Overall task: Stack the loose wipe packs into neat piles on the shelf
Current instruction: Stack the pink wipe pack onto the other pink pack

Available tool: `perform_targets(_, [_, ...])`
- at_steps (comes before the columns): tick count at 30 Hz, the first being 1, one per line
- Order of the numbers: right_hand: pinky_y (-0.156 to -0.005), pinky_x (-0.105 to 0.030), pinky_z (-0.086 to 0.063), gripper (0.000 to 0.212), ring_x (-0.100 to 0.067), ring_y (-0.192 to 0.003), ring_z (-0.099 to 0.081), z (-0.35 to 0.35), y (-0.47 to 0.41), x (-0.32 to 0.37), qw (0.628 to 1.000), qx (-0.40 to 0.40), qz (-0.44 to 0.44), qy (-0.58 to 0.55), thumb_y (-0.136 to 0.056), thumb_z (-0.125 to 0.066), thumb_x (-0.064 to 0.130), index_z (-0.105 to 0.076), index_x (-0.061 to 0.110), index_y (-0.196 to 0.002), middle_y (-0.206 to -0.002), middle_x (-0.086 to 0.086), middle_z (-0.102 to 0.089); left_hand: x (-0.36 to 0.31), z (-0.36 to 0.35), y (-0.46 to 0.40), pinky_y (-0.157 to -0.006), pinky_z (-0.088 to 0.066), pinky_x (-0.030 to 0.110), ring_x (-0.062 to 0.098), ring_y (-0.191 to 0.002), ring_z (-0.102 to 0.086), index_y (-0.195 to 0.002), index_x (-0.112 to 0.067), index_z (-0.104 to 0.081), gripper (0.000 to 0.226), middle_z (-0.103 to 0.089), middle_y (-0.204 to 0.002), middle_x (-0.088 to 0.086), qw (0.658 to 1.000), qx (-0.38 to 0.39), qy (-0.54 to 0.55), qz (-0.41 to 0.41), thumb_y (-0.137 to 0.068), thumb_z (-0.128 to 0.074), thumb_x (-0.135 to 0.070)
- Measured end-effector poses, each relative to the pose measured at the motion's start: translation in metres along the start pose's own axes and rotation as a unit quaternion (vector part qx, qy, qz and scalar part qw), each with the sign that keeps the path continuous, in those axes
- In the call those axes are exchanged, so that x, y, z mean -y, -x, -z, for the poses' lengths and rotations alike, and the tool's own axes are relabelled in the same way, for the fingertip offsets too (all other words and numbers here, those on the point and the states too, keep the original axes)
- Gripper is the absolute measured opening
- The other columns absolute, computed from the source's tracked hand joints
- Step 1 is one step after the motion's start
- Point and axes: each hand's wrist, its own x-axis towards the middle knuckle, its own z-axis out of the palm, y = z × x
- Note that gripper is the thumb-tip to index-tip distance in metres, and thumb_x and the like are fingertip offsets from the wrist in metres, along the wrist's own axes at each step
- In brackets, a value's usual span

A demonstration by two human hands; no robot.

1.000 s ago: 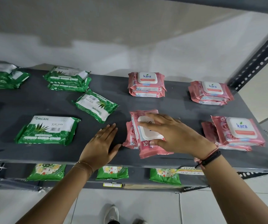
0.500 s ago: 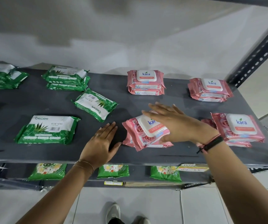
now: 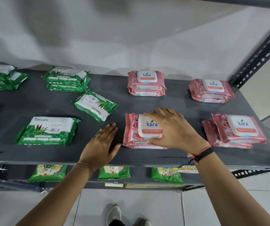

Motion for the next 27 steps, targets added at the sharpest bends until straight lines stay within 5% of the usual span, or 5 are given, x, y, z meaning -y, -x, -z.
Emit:
perform_targets(21, [-0.098,-0.041,-0.032,0.079,-0.022,-0.117,-0.037,-0.0016,-0.0002,0.0013,1.0,0.001,0.006,-0.026,-0.068,-0.066,0.053,-0.029,0.027,-0.132,-0.126,-0.001,-0.046,0.0003,-0.0024,0.0004,-0.104,-0.026,0.045,0.032,-0.127,-0.036,-0.128,0.0,-0.041,0.065,-0.042,-0.137,0.018,1.0,0.003,-0.021,0.0,-0.083,-0.032,-0.045])
perform_targets(25, [-0.1,-0.042,-0.031,0.081,-0.022,-0.117,-0.037,-0.0018,0.0014,-0.0002,1.0,0.005,0.01,-0.025,-0.068,-0.065,0.054,-0.027,0.026,-0.133,-0.128,-0.002,-0.044,-0.0001,-0.0036,0.0007,-0.107,-0.02,0.04,0.031,-0.13,-0.031,-0.131,0.0,-0.036,0.056,-0.036,-0.141,0.018,1.0,-0.002,-0.029,-0.002,-0.09,-0.048,-0.035])
perform_targets(27, [-0.102,-0.043,-0.03,0.084,-0.022,-0.121,-0.035,0.0006,0.0029,-0.0004,0.999,0.007,0.017,-0.027,-0.068,-0.066,0.055,-0.024,0.026,-0.135,-0.131,-0.002,-0.042,-0.0011,-0.0014,0.0007,-0.108,-0.017,0.039,0.03,-0.132,-0.028,-0.133,0.0,-0.033,0.057,-0.033,-0.143,0.018,0.999,0.002,-0.043,-0.006,-0.093,-0.037,-0.04])
